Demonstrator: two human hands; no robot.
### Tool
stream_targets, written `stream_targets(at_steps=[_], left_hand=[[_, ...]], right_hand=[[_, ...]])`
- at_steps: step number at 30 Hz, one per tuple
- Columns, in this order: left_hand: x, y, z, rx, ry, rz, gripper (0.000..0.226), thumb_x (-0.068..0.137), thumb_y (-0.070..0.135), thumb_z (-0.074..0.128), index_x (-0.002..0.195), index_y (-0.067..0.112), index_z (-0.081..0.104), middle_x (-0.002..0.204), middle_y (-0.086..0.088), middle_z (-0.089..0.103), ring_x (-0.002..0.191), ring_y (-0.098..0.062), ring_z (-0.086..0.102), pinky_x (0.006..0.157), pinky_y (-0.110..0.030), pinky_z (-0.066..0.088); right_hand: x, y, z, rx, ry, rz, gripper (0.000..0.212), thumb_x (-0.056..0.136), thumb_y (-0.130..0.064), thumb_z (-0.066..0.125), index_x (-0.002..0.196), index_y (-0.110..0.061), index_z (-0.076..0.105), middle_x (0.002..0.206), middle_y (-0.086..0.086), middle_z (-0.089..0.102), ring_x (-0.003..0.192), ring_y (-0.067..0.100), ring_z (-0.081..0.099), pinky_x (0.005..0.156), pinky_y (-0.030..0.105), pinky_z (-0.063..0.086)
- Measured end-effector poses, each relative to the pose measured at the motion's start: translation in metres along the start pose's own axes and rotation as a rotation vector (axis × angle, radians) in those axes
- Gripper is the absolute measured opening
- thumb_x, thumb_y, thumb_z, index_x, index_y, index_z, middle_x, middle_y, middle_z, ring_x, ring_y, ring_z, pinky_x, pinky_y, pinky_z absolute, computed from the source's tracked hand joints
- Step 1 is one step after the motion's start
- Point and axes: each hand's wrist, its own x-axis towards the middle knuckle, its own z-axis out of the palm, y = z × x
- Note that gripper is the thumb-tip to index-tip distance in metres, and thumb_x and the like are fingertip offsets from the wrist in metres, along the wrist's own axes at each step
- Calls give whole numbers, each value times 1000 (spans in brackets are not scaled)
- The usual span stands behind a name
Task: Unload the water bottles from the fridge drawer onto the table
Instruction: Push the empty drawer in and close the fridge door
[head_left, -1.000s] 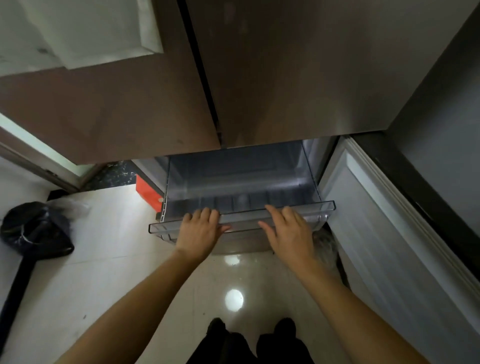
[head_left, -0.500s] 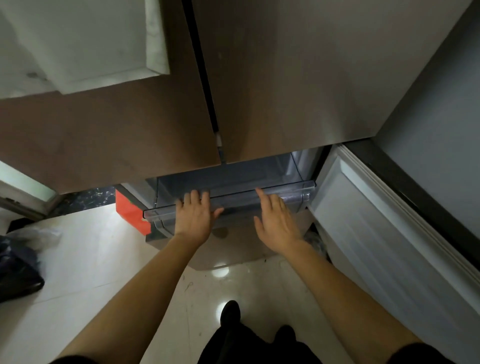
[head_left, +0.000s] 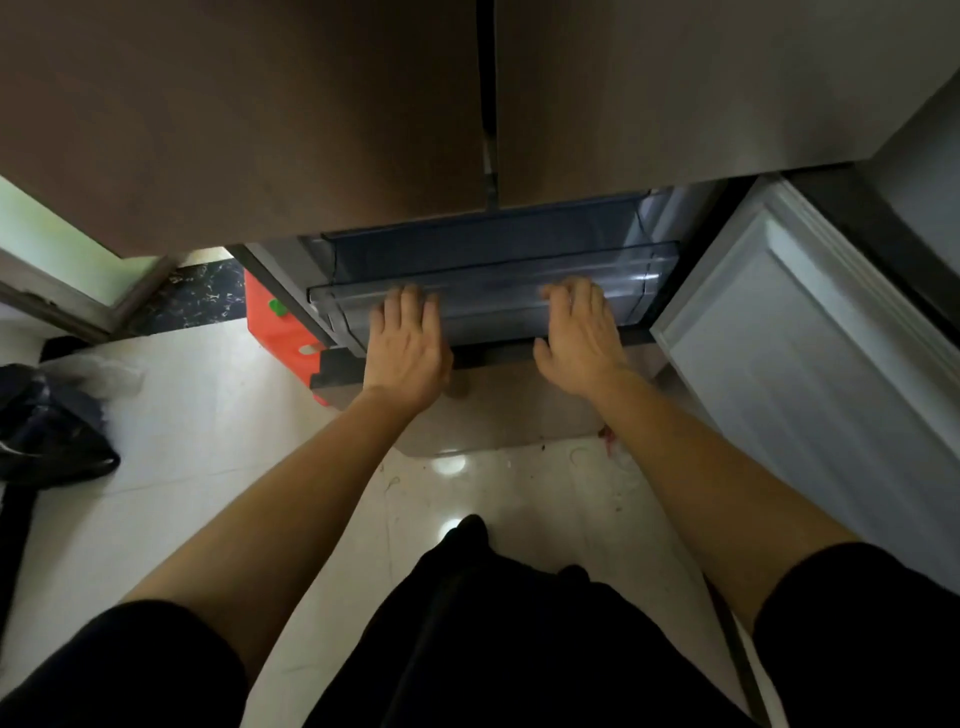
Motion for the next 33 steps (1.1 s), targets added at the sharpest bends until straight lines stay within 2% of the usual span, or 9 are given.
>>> stream_targets(at_steps=[4, 7, 11, 15, 19, 23, 27, 30, 33], left_hand=[[3, 1, 12, 4, -59, -8, 83, 93, 43, 51, 156, 5, 11, 161, -22, 12, 150, -40, 7, 119, -55, 16], [9, -3, 18, 41, -89, 0, 89, 94, 44, 49, 157, 6, -1, 164, -19, -5, 151, -37, -9, 121, -59, 9], [20, -10, 21, 90, -119, -2, 95, 92, 50, 51, 157, 6, -3, 164, -17, -10, 151, -34, -15, 120, -60, 6], [36, -23, 18, 88, -184, -12, 105, 88, 48, 58, 156, 9, -12, 163, -11, -21, 150, -31, -20, 120, -60, 3], [51, -34, 11, 106, -235, 20, 105, 89, 47, 58, 156, 10, -15, 162, -8, -26, 148, -30, -26, 121, -59, 0], [52, -37, 11, 83, -242, 32, 106, 88, 43, 60, 156, 10, -14, 162, -8, -26, 149, -29, -25, 121, -58, 1], [50, -34, 4, 21, -200, 44, 101, 90, 43, 59, 157, 9, -7, 164, -10, -18, 151, -33, -17, 122, -58, 4], [49, -34, -7, -37, -123, 45, 92, 93, 44, 56, 158, 8, 1, 165, -14, -6, 152, -36, -7, 122, -55, 7], [51, -31, -17, -94, -74, 45, 88, 95, 46, 53, 158, 8, 5, 165, -17, 2, 152, -37, 0, 122, -53, 6]], right_hand=[[14, 2, 5, -48, -123, 7, 82, 84, -25, 69, 153, -7, 27, 148, 26, 31, 140, 44, 27, 117, 50, 25], [22, 2, 5, -72, -104, -1, 85, 84, -25, 68, 154, -10, 22, 149, 26, 28, 142, 44, 25, 117, 50, 28], [32, 7, 2, -64, -5, 25, 88, 84, -23, 70, 154, -10, 19, 150, 25, 26, 137, 39, 34, 111, 45, 37], [48, 10, 3, -146, -87, 68, 103, 87, -30, 70, 159, -13, -1, 163, 23, 5, 152, 40, 7, 122, 51, 22], [65, 7, -3, -155, -153, 87, 105, 89, -34, 69, 159, -15, -6, 165, 19, -3, 153, 39, -5, 122, 52, 15], [66, 7, 1, -109, -209, 115, 105, 91, -30, 68, 158, -16, -12, 167, 15, -7, 153, 38, -7, 122, 51, 13], [64, 3, -4, -55, -183, 156, 103, 93, -30, 66, 158, -22, -13, 166, 16, -10, 153, 38, -6, 122, 52, 12], [49, 3, -13, 16, -37, 211, 98, 92, -30, 66, 160, -23, -4, 166, 18, -4, 153, 40, 1, 121, 55, 23], [21, 11, -26, 39, 153, 225, 87, 91, -28, 65, 160, -14, 12, 165, 20, 12, 151, 40, 14, 115, 59, 33]])
